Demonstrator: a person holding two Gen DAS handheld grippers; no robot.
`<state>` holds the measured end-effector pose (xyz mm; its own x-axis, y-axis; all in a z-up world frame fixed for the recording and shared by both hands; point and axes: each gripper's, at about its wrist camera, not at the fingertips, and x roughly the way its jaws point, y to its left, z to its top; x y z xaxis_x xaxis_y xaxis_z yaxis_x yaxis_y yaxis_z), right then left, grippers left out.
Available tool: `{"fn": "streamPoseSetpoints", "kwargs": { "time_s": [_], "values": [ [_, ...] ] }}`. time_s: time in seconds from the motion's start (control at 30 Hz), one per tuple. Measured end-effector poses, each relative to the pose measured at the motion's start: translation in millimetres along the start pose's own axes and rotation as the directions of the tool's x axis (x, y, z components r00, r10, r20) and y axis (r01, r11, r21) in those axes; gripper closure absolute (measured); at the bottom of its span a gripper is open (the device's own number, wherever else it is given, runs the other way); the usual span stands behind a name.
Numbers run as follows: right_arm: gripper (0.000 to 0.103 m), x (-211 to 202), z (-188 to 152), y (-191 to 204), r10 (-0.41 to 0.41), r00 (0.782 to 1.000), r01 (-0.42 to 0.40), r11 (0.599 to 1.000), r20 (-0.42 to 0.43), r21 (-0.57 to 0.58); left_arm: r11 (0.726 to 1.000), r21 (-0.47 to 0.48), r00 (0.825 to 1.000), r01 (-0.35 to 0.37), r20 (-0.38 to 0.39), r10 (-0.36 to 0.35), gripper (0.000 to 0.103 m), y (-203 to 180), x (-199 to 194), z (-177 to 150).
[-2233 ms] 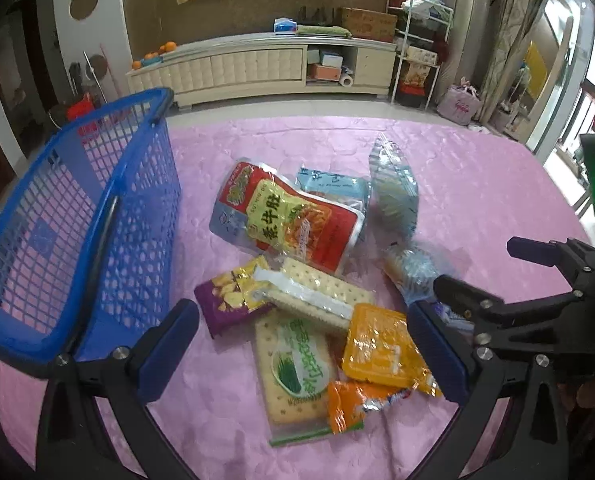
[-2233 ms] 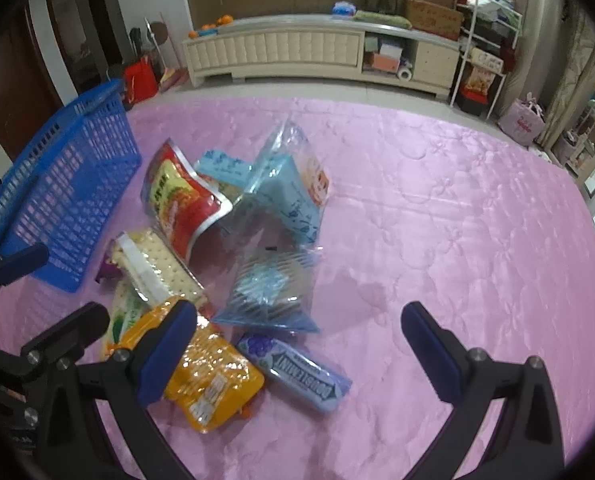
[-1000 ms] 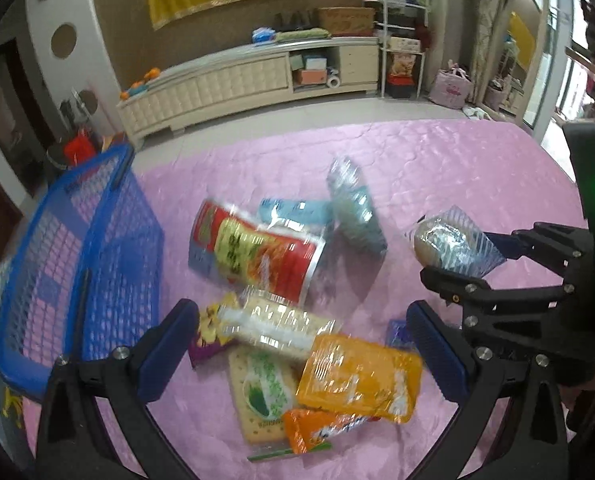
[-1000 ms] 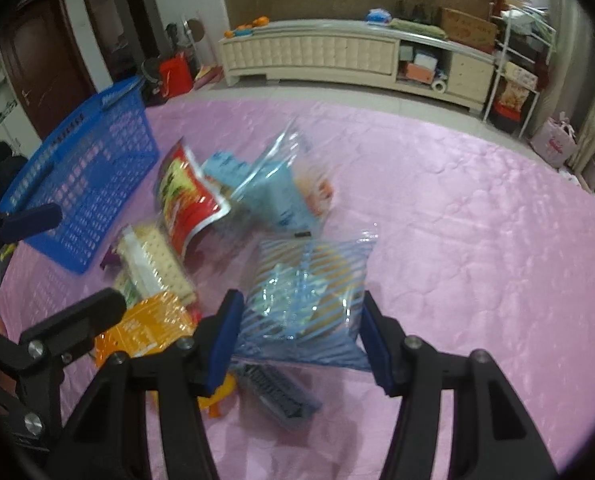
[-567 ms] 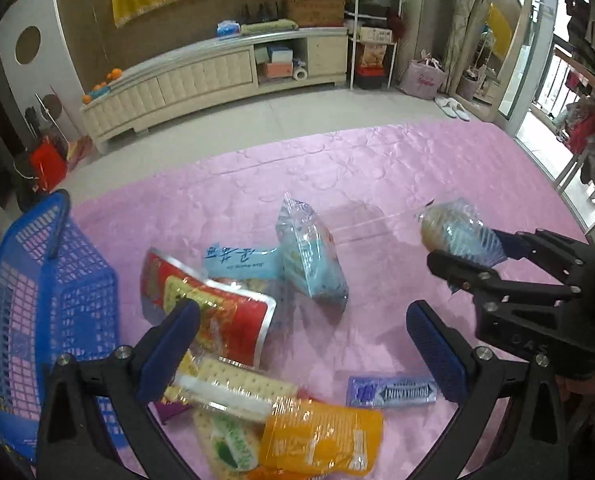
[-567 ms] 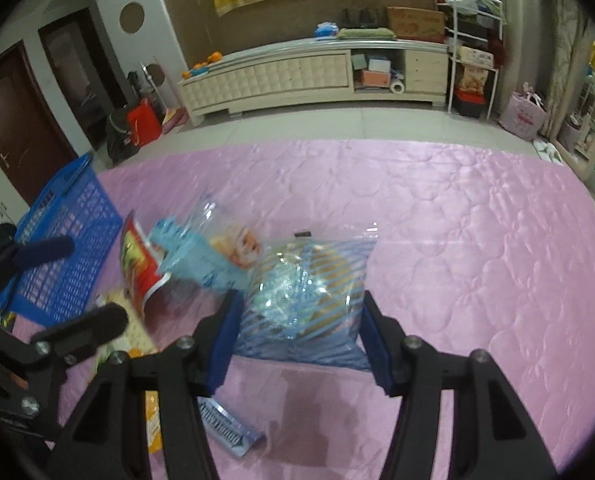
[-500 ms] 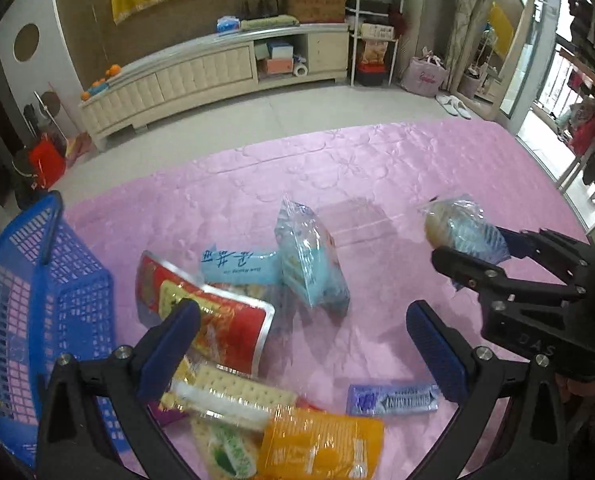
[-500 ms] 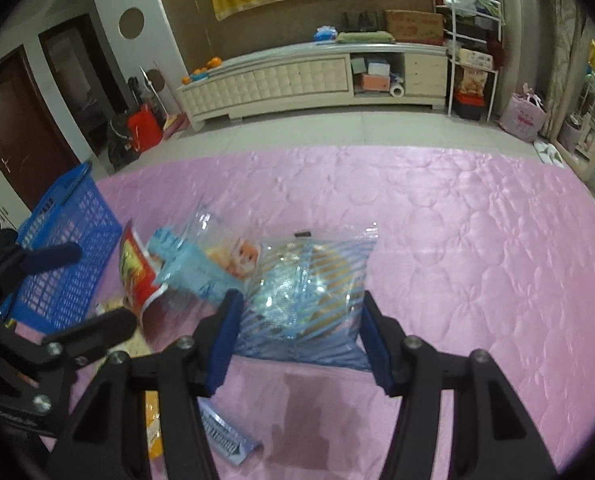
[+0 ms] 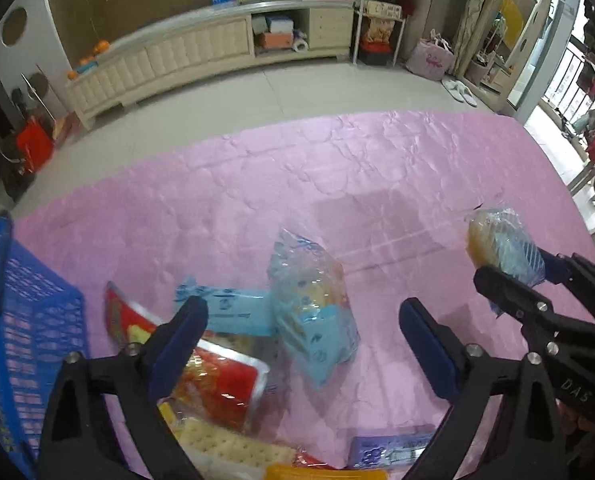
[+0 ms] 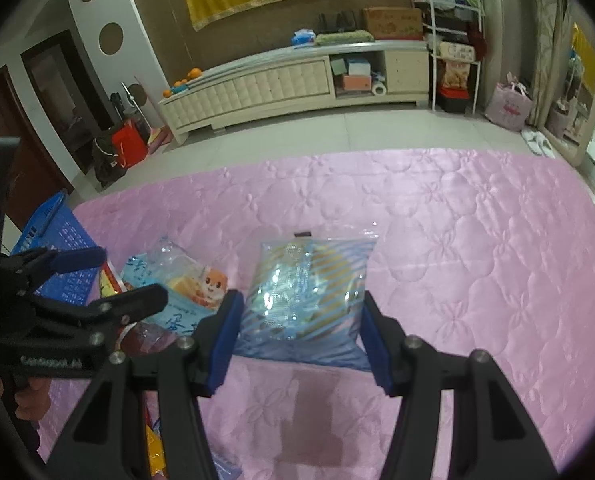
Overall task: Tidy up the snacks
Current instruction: 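Grasp the clear bag with blue label with the left tool while the right tool holds its bag, then carry both held clear bags over the blue basket with both tools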
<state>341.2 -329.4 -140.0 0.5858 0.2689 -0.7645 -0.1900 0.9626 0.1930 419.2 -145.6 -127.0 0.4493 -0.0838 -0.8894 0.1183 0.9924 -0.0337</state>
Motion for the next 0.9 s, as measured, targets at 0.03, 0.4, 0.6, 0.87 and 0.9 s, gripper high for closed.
{"fn": "streamPoseSetpoints", "kwargs": {
  "time_s": [0.03,0.4,0.6,0.87,0.9],
  "values": [
    [0.041,0.4,1.4,-4.3,-0.001,1.0,0.001,1.0,-0.003,0.006,1.0,-0.013,1.0,0.006,-0.011,-0.006,0.012,0.5,3.8,2.4],
    [0.041,6.0,-0.2,-10.0,0.004,0.999,-0.003,1.0,-0.034,0.029,0.999,0.034,0.997,0.031,-0.078,-0.028,0.07,-15.5,19.9,-1.6],
    [0.041,5.4,-7.0,1.6,0.008,0.998,-0.007,1.0,-0.067,0.022,0.999,0.037,0.999,0.033,-0.045,-0.031,0.071,-13.8,7.7,-11.8],
    [0.041,-28.2,-18.0,37.8,-0.009,0.998,0.01,1.0,-0.063,0.016,0.998,0.043,0.999,0.04,0.025,-0.041,0.072,-4.2,-51.2,-43.6],
    [0.041,-37.1,-18.3,44.3,-0.001,0.998,0.002,1.0,-0.058,0.016,0.998,0.041,0.998,0.044,0.032,-0.046,0.073,-1.7,-58.6,-47.6]
  ]
}}
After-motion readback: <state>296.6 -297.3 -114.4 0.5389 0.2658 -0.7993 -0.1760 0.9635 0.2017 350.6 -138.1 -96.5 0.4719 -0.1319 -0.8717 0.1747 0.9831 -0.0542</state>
